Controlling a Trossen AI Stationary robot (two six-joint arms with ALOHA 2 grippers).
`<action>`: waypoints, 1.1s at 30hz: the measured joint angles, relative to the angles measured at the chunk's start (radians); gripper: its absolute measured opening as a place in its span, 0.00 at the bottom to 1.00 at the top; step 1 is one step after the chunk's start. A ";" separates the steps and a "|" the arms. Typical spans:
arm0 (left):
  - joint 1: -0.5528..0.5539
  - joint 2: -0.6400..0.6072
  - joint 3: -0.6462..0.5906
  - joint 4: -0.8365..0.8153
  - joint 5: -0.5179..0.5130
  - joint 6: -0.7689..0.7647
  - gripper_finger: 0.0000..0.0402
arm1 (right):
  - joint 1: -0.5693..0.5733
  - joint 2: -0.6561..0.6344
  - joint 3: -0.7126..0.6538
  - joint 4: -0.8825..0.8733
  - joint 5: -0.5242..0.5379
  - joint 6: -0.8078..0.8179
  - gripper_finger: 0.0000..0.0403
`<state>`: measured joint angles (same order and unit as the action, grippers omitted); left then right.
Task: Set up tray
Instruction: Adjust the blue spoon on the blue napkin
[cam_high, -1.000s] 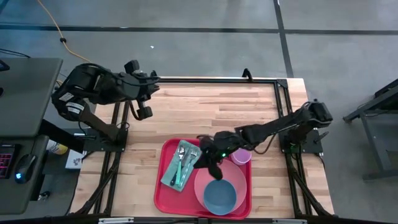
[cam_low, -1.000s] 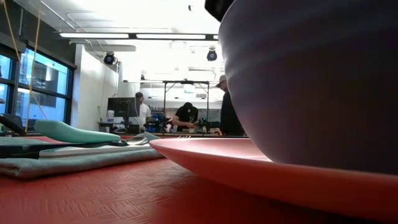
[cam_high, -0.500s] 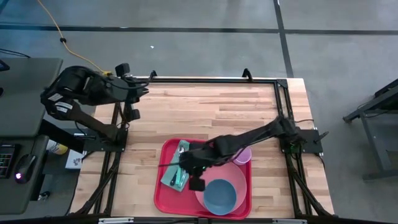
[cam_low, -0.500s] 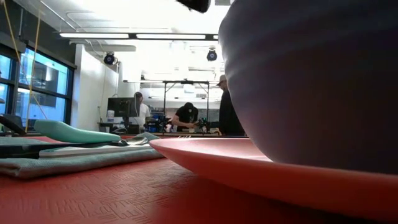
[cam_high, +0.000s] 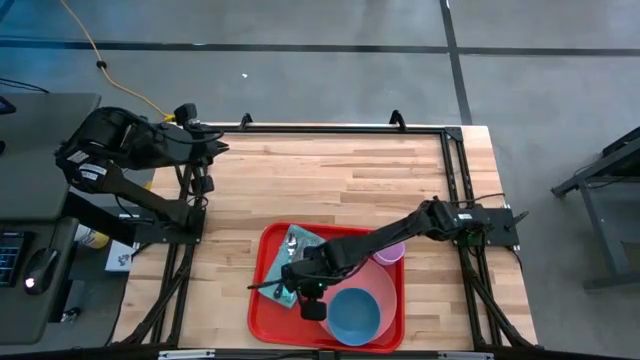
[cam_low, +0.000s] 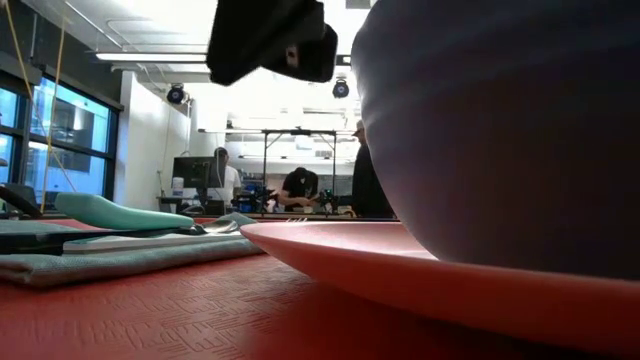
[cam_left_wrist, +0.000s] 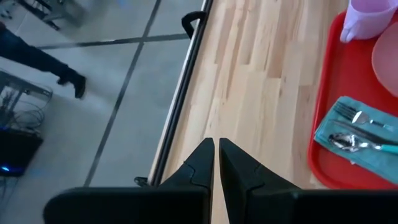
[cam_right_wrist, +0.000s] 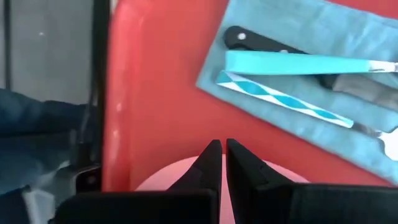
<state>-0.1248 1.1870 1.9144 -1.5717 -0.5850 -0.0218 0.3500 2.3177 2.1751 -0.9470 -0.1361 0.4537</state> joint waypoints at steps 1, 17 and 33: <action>0.000 -0.001 0.000 0.001 0.001 -0.013 0.14 | 0.001 0.000 -0.006 0.000 0.011 -0.001 0.00; 0.000 0.009 -0.001 0.167 0.091 -0.060 0.14 | -0.008 0.030 -0.030 0.115 0.088 -0.054 0.00; 0.000 0.009 -0.001 0.191 0.106 -0.080 0.14 | -0.001 0.075 -0.031 0.175 0.054 -0.079 0.00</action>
<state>-0.1249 1.1965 1.9137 -1.3812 -0.4790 -0.1020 0.3489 2.3923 2.1441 -0.7719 -0.0826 0.3742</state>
